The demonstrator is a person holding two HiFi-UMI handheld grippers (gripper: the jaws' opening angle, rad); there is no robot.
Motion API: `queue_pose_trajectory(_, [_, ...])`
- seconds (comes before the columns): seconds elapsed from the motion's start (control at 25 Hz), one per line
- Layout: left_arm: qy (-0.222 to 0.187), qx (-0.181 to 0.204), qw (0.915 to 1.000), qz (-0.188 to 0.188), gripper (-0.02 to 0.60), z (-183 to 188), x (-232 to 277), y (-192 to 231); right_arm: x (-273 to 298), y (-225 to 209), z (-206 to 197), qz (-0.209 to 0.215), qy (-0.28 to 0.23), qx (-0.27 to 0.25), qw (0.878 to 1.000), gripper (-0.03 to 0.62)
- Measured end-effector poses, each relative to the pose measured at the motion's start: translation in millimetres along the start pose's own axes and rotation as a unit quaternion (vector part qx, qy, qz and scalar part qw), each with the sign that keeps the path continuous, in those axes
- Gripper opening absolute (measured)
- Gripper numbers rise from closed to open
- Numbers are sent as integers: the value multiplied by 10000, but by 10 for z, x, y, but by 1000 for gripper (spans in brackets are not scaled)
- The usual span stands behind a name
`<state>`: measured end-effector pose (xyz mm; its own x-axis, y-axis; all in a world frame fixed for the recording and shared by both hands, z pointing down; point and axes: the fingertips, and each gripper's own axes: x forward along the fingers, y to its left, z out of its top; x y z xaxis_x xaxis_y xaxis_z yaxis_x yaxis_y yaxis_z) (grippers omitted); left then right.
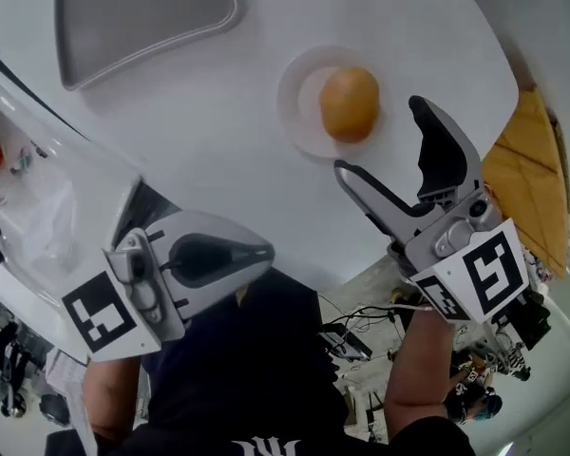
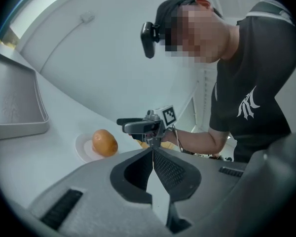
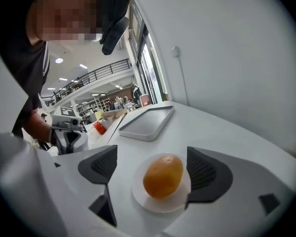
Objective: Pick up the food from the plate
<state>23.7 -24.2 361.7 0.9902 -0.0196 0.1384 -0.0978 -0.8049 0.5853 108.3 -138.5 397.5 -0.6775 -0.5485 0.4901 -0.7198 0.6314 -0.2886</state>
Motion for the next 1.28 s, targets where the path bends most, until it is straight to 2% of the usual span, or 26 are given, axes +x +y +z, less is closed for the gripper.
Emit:
queue_pose_trajectory(0.24, [-2, -30, 9997, -237, 6, -164, -241, -180, 496, 182, -165, -424, 504, 134, 9977, 404])
queue_pose_trajectory(0.4, [-279, -325, 9987, -281, 6, -94, -181, -182, 575, 102, -232, -647, 927, -33, 9936, 405])
queue_pose_trajectory(0.64, [-191, -285, 9990, -300, 6, -100, -168, -144, 615, 18, -383, -825, 1457, -69, 9859, 403])
queue_pose_trajectory(1.04, [-142, -274, 9990, -311, 6, -169, -200, -194, 587, -27, -452, -938, 1491, 94, 9843, 394])
queue_pose_trajectory(1.28, [-129, -61, 9990, -426, 6, -189, -210, -238, 467, -43, -304, -1066, 1232, -17, 9866, 391])
